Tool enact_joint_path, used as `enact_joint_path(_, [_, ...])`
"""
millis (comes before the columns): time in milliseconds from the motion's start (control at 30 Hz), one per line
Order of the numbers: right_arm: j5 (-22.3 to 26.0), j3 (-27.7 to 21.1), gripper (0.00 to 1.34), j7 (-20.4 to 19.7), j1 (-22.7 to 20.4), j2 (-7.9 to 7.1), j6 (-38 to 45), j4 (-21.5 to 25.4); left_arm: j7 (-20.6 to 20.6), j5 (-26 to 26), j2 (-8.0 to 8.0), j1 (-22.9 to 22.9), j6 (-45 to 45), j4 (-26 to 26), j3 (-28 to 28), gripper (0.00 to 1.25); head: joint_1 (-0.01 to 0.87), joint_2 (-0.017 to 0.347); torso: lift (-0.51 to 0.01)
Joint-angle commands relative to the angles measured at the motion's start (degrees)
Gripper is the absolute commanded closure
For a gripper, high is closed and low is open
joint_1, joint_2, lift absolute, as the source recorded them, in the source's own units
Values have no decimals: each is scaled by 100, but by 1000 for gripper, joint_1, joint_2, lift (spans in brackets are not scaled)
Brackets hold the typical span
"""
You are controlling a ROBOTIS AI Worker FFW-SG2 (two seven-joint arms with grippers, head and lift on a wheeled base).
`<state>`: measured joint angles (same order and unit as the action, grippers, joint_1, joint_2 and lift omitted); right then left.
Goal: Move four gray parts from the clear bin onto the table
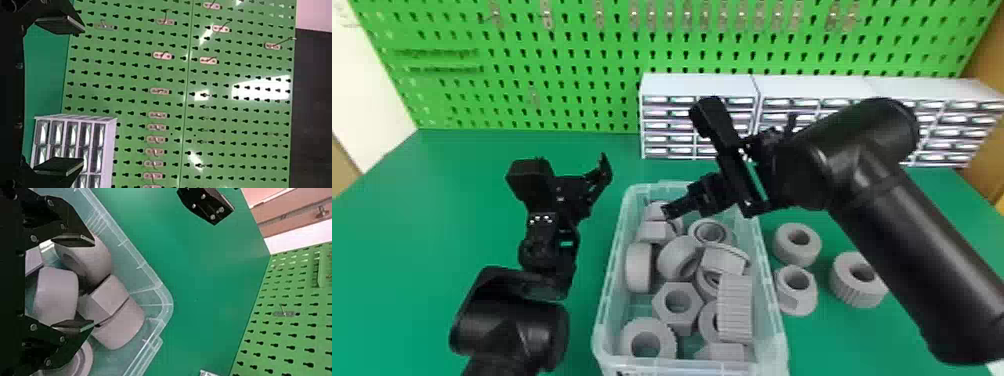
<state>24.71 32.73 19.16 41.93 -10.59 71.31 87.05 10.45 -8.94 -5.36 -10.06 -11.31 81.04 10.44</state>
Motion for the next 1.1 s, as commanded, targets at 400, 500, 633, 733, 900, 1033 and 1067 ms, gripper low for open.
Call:
enact_joint_path(400, [7,-144,519,0,140,5,59,-118,0,-99,0,12,-153,96,19,102,693,72,-52])
enact_joint_path(500, [42,-206,519,0,140,5,190,-118,0,-108,-9,39,-161,96,10,102,693,72,-52])
enact_joint_path(633, [16,-293,519,0,131,-4,349,-109,0,-99,-9,74,-153,105,1,102,693,72,-52])
enact_joint_path(733, [-142,-408,519,0,122,-4,401,-109,0,-108,-9,65,-153,105,19,102,693,72,-52])
enact_joint_path(900, [-283,-645,519,0,60,-39,516,-126,0,-134,0,21,-153,96,54,102,693,72,-52])
enact_joint_path(1033, [-336,-724,521,0,43,-48,621,-206,0,-134,0,30,-153,96,89,102,693,72,-52])
enact_joint_path(1067, [-336,-724,521,0,34,-48,630,-214,0,-134,-9,39,-153,96,81,102,693,72,-52])
